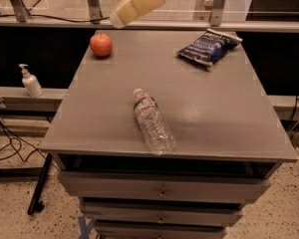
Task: Pick apple
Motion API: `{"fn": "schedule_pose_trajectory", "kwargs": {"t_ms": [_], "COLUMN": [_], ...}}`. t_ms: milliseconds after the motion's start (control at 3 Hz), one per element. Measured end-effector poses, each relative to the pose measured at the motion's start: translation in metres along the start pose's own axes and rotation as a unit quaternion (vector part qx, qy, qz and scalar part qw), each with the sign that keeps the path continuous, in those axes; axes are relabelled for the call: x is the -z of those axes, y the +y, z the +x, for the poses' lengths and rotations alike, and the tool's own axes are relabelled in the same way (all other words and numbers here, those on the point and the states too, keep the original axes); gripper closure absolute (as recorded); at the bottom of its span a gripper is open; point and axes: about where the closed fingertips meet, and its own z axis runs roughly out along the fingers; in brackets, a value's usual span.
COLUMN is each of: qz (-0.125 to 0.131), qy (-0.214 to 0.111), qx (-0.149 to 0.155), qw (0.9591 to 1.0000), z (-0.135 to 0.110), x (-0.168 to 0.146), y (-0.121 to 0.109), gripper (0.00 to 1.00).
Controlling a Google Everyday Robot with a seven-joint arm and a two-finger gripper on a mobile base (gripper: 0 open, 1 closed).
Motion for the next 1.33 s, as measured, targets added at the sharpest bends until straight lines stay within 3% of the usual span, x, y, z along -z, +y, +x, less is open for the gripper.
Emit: {"fn": "schedule_pose_trajectory", "kwargs": {"t_ms": [333, 667, 1333], "qz": [-0.027, -0.039, -0.044], "qy": [-0.06, -0.094, -0.094], "qx": [-0.02, -0.016, -0.004], "qw": [0.9976, 0.9947, 0.9946], "z": [-0.046, -0.09, -0.097], "x": [-0.045, -0.097, -0.103], "y": [-0.011, -0.005, 0.003], "gripper": [0.0, 0.0, 0.0]}}
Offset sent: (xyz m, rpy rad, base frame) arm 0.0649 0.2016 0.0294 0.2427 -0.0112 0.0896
